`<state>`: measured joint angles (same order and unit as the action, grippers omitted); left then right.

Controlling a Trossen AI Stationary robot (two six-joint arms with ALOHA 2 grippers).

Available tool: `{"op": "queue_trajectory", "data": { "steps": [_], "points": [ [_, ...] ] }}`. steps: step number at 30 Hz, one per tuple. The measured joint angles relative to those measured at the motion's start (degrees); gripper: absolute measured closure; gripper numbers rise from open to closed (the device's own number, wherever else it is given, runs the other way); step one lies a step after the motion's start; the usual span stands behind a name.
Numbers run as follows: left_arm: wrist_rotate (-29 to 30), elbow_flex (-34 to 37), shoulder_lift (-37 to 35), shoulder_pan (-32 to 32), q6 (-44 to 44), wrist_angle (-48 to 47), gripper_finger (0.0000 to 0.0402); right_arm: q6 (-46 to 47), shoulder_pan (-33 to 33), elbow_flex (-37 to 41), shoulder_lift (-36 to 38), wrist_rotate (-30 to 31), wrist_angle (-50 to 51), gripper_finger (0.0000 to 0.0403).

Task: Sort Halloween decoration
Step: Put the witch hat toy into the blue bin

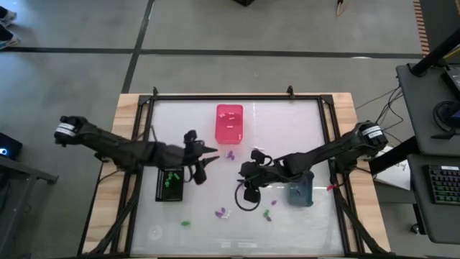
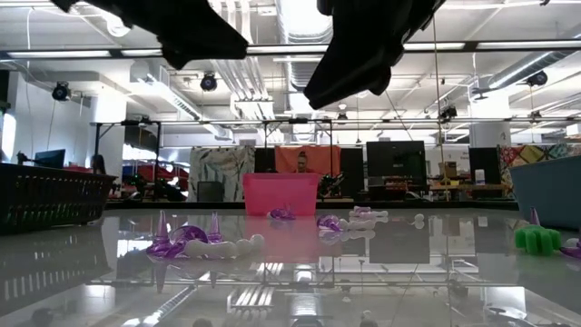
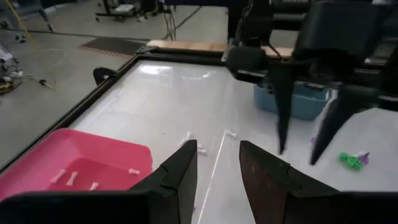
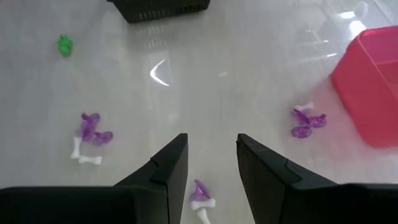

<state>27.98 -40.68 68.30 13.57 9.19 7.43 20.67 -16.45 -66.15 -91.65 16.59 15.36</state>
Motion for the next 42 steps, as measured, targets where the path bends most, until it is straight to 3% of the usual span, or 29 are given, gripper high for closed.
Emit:
{"op": "queue_trajectory", "data": {
  "steps": [4, 10, 17, 33, 42],
  "points": [
    [4.55, 2.43, -1.52, 4.40, 1.70, 1.90, 0.0298, -1.20, 0.01, 0.00, -0.52, -0.03, -0.35, 0.0275],
    [5.12, 8.28, -4.03, 9.65, 0.97, 11.14, 0.0298, -6.04, -0.02, -0.03, -2.22, 0.12, -3.26, 0.0275],
    [5.10, 14.11, -5.17, 11.64, 0.80, 22.61, 0.0298, -9.26, -0.02, 0.04, -4.77, -0.01, -3.23, 0.0275],
    [5.38, 14.18, -5.12, 11.97, 0.71, 23.10, 0.0298, -9.55, -0.17, 4.85, -7.92, -3.53, -2.41, 0.0275],
    [6.06, 14.09, -4.80, 11.92, 0.33, 23.14, 0.0298, -9.27, -0.15, 8.39, -10.22, -3.51, -11.62, 0.0275]
  ]
}}
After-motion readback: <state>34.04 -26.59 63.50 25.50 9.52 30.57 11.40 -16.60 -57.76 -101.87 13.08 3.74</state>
